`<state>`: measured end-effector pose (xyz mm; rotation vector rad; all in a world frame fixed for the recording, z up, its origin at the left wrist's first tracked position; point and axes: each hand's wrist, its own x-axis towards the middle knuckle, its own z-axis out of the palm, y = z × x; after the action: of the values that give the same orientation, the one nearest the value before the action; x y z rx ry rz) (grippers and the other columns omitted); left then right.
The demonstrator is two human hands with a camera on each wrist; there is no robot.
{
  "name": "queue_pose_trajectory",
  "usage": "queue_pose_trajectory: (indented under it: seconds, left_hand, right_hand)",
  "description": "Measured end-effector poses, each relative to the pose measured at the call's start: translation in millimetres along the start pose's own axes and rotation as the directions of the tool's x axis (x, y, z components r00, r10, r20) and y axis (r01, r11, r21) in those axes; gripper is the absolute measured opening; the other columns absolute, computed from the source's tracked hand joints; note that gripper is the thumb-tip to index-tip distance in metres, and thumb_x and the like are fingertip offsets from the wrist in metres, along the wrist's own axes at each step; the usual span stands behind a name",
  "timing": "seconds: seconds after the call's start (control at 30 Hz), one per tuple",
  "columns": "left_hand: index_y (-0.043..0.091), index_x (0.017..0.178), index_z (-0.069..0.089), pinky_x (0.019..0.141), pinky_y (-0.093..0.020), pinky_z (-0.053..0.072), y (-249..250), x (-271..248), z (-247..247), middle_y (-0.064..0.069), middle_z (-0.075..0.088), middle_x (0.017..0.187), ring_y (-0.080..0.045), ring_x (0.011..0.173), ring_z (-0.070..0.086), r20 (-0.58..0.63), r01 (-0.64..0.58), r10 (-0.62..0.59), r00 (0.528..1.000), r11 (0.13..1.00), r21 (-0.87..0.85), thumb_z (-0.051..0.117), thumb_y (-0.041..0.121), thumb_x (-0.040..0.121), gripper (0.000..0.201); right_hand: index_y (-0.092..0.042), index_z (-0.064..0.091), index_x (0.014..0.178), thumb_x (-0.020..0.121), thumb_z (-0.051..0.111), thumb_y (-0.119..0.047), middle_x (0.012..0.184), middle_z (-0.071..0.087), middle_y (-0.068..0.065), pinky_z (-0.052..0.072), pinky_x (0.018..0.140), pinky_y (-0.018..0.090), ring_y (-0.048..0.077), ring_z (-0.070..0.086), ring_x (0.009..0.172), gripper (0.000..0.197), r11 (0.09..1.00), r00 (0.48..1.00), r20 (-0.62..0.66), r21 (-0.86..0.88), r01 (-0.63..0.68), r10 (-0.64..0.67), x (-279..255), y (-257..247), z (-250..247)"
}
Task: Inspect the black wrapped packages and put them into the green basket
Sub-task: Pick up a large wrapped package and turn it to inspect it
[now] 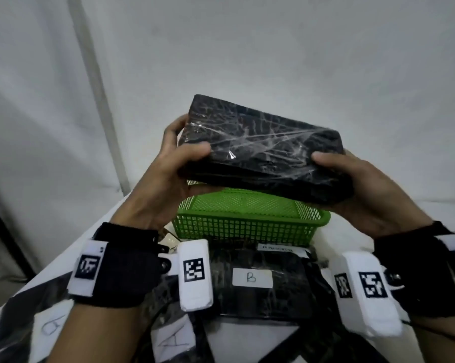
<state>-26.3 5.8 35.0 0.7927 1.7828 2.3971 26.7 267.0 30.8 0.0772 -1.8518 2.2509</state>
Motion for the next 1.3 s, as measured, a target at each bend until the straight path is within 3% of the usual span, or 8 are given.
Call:
queue_pose_trajectory:
  seconds: [0.2, 0.47, 0.6, 0.7, 0.83, 1.0, 1.1, 1.3]
  left_hand:
    - [0.011, 0.126, 0.059, 0.056, -0.032, 0.057, -9.9, 3.8, 11.3, -0.003, 0.073, 0.101, -0.015, 0.077, 0.073, -0.160, 0.043, -0.013, 0.987, 0.982, 0.185, 0.082, 0.034, 0.071, 0.063]
    - [0.024, 0.111, 0.063, 0.061, -0.033, 0.058, -13.1, 2.2, 22.3, 0.010, 0.075, 0.090, -0.008, 0.081, 0.074, -0.178, -0.029, 0.085, 0.980, 0.955, 0.295, 0.069, 0.030, 0.089, 0.024]
    - [0.039, 0.113, 0.064, 0.061, -0.032, 0.060, -15.0, 1.3, 16.6, 0.013, 0.072, 0.105, -0.008, 0.094, 0.071, -0.166, -0.022, 0.136, 0.977, 0.832, 0.555, 0.067, 0.059, 0.082, 0.037]
    - [0.041, 0.118, 0.059, 0.069, -0.033, 0.060, -12.9, 3.7, 23.9, 0.019, 0.071, 0.105, -0.009, 0.104, 0.069, -0.137, -0.009, 0.063, 0.989, 0.930, 0.367, 0.060, 0.066, 0.074, 0.051]
    - [0.034, 0.119, 0.046, 0.082, -0.039, 0.056, -16.7, 6.3, 36.2, 0.018, 0.068, 0.106, -0.005, 0.098, 0.069, -0.181, -0.052, 0.104, 0.978, 0.961, 0.271, 0.065, 0.065, 0.068, 0.063]
    - [0.025, 0.112, 0.046, 0.068, -0.024, 0.053, -22.3, 8.0, 37.4, 0.015, 0.067, 0.087, -0.002, 0.078, 0.067, -0.207, -0.109, 0.166, 0.964, 0.960, 0.260, 0.076, 0.031, 0.082, 0.043]
    - [0.025, 0.112, 0.046, 0.070, -0.022, 0.051, -22.0, 7.6, 35.0, 0.002, 0.066, 0.098, -0.010, 0.088, 0.068, -0.177, -0.137, 0.193, 0.965, 0.948, 0.287, 0.076, 0.023, 0.084, 0.041]
    - [0.028, 0.127, 0.061, 0.078, -0.040, 0.061, -13.6, 6.5, 32.4, 0.001, 0.070, 0.122, -0.022, 0.110, 0.068, -0.155, 0.127, -0.099, 0.983, 0.975, 0.184, 0.052, 0.070, 0.086, 0.059]
  right_hand:
    - [-0.013, 0.048, 0.136, 0.070, 0.084, -0.023, 0.115, 0.071, 0.004, 0.059, 0.066, 0.032, 0.015, 0.075, 0.085, 0.076, 0.978, 0.968, -0.140, -0.051, 0.202, -0.207, 2.3, 1.0, 1.7]
    - [-0.005, 0.059, 0.128, 0.065, 0.086, -0.031, 0.117, 0.073, 0.012, 0.061, 0.084, 0.041, 0.029, 0.073, 0.104, 0.074, 0.923, 0.910, -0.188, -0.188, 0.335, -0.369, 2.8, 2.1, -1.6]
    - [-0.019, 0.055, 0.136, 0.072, 0.085, -0.037, 0.121, 0.072, -0.004, 0.055, 0.094, 0.039, 0.014, 0.069, 0.112, 0.073, 0.840, 0.875, -0.117, -0.363, 0.403, -0.470, -4.3, -3.8, -8.7]
    - [-0.033, 0.058, 0.130, 0.077, 0.082, -0.029, 0.117, 0.071, -0.013, 0.052, 0.092, 0.041, 0.014, 0.067, 0.112, 0.058, 0.808, 0.904, -0.053, -0.471, 0.353, -0.425, -4.0, -3.6, -19.6]
    - [-0.032, 0.057, 0.121, 0.076, 0.075, -0.041, 0.115, 0.071, -0.009, 0.062, 0.075, 0.043, 0.014, 0.071, 0.105, 0.049, 0.948, 0.955, -0.092, -0.179, 0.262, -0.281, -6.5, -5.9, -14.7]
    - [-0.019, 0.052, 0.109, 0.087, 0.072, -0.011, 0.086, 0.069, -0.009, 0.063, 0.079, 0.049, 0.008, 0.072, 0.078, 0.032, 0.928, 0.900, -0.230, -0.139, 0.346, -0.370, -7.2, -0.7, -1.0]
    - [-0.018, 0.050, 0.110, 0.086, 0.073, -0.006, 0.085, 0.067, -0.005, 0.062, 0.076, 0.051, 0.011, 0.070, 0.076, 0.035, 0.922, 0.892, -0.234, -0.140, 0.362, -0.386, -6.6, 3.2, 1.1]
    - [-0.023, 0.051, 0.097, 0.081, 0.072, -0.005, 0.097, 0.065, -0.014, 0.057, 0.074, 0.032, 0.011, 0.065, 0.092, 0.032, 0.878, 0.870, -0.149, 0.014, 0.478, -0.471, -6.1, -1.7, -0.7]
